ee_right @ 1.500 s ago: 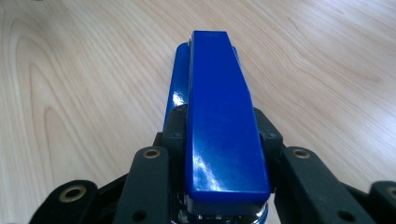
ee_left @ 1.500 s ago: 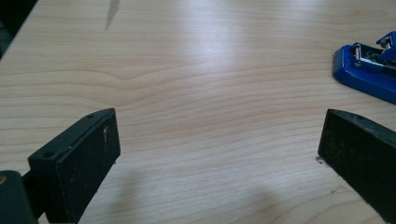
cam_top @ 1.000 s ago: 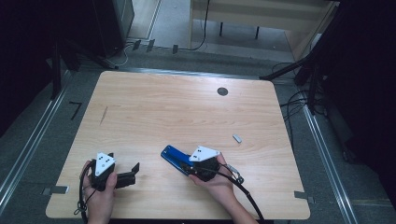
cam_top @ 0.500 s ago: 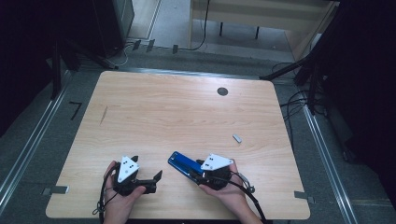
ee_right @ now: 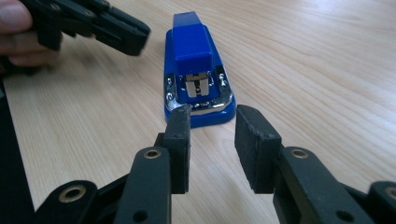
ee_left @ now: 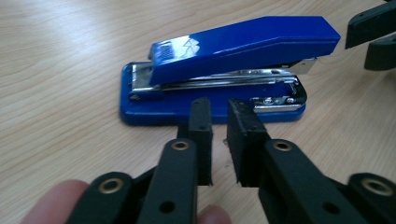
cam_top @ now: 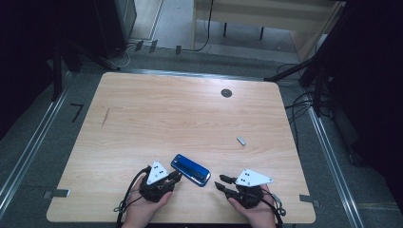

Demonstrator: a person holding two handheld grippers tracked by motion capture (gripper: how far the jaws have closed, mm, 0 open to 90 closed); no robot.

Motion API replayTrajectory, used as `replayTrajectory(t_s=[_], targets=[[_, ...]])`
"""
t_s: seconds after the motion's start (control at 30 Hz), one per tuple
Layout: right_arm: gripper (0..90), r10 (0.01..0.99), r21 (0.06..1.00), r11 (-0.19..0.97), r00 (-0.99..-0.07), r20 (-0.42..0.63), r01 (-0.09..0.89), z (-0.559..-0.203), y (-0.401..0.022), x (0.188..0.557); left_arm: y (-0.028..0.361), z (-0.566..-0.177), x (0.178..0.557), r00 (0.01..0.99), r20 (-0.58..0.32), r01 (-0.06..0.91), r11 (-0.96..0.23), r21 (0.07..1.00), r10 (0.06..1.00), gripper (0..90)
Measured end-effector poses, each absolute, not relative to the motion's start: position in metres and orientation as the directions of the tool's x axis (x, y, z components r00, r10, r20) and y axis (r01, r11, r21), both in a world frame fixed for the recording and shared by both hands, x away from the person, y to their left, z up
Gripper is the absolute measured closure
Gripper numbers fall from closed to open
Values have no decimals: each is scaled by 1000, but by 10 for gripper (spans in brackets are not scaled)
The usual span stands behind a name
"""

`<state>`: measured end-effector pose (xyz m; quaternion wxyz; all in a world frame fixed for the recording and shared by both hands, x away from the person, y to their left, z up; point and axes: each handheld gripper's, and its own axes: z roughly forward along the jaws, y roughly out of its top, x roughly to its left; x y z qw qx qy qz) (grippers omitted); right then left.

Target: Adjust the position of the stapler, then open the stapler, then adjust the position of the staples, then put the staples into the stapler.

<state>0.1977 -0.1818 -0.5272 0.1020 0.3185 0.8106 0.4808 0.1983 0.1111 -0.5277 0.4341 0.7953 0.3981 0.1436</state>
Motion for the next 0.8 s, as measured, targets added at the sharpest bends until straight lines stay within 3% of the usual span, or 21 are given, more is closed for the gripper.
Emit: replayTrajectory(t_s=[0.07,0.2,0.5,0.8], targets=[[676,631,843,330,-763,138,425,-531,-175,204,107,-528,200,648,-108,493,-307,814,754,900],[708,641,831,314,-748,171,460,-536,-169,210,103,-529,203,666,-107,492,-326,807,739,900],[894,642,831,326,-751,155,451,-536,-156,217,86,-533,209,685,-77,484,-372,792,725,900],[900,640,826,332,-752,158,456,-535,-155,216,87,-534,210,684,-79,494,-380,782,725,900]])
